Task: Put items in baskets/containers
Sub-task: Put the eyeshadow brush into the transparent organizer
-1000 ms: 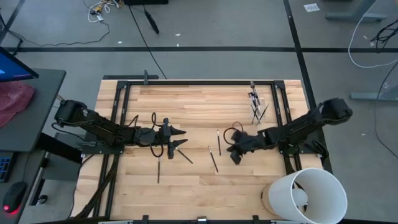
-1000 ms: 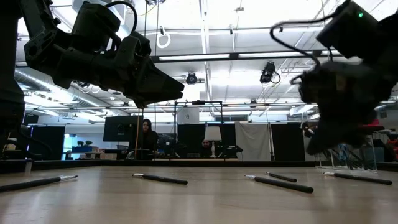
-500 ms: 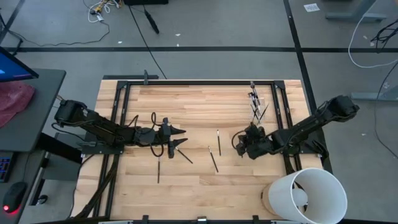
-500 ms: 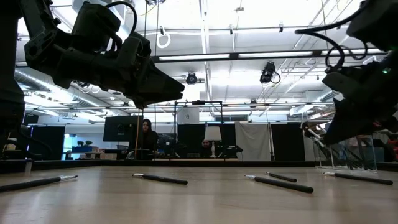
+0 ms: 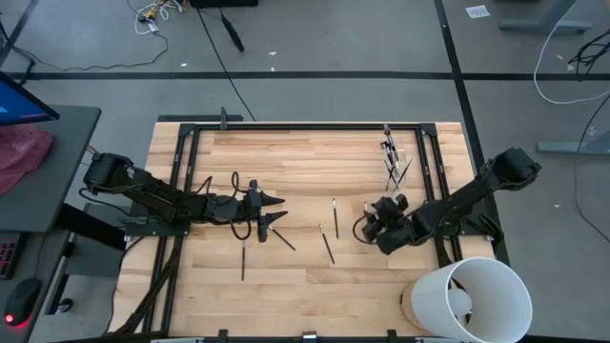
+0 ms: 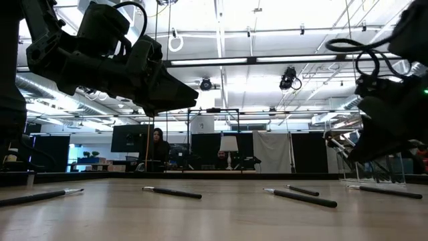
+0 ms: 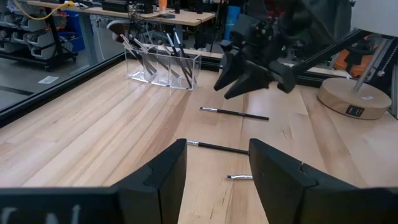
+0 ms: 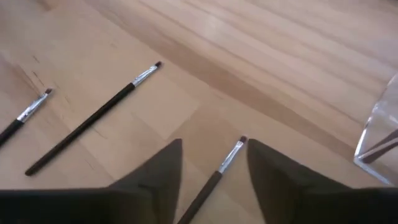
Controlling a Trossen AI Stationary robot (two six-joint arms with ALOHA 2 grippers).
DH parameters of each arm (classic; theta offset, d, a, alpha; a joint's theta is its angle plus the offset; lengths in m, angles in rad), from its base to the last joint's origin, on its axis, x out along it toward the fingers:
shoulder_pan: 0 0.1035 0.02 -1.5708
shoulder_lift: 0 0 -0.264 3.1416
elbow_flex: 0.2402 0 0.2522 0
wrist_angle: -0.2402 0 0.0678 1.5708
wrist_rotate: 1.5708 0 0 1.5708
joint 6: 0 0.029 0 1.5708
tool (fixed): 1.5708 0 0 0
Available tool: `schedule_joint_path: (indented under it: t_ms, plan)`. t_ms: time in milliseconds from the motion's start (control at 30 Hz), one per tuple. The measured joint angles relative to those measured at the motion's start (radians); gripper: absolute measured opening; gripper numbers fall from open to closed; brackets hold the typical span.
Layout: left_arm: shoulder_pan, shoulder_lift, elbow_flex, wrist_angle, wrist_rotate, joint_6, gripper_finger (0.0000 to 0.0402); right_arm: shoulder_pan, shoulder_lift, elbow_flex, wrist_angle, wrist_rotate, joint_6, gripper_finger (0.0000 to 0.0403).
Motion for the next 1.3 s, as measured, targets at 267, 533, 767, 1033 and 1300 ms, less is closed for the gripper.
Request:
schedule_joint_path:
  t_ms: [267,533,767,1033,1300]
  plan:
    - [0.0,0.0,0.0,0.0,0.0,0.0,0.0177,0.035,0.198,-0.01,0.047,0.067,0.138,0.0218]
    - [0.0,0.0,0.0,0.0,0.0,0.0,0.0177,0.067,0.345,-0.007,0.111,0.096,0.173,0.0158]
    - [0.0,0.0,0.0,0.0,0.0,0.0,0.0177,0.137,0.389,-0.063,0.179,0.154,0.273,0.0092]
    - [0.0,0.0,0.0,0.0,0.0,0.0,0.0177,0.153,0.393,-0.146,0.342,0.201,0.197,0.0024]
    - [0.0,0.0,0.0,0.0,0.001,0.0,0.0177,0.153,0.392,-0.169,0.42,0.211,0.13,0.0011]
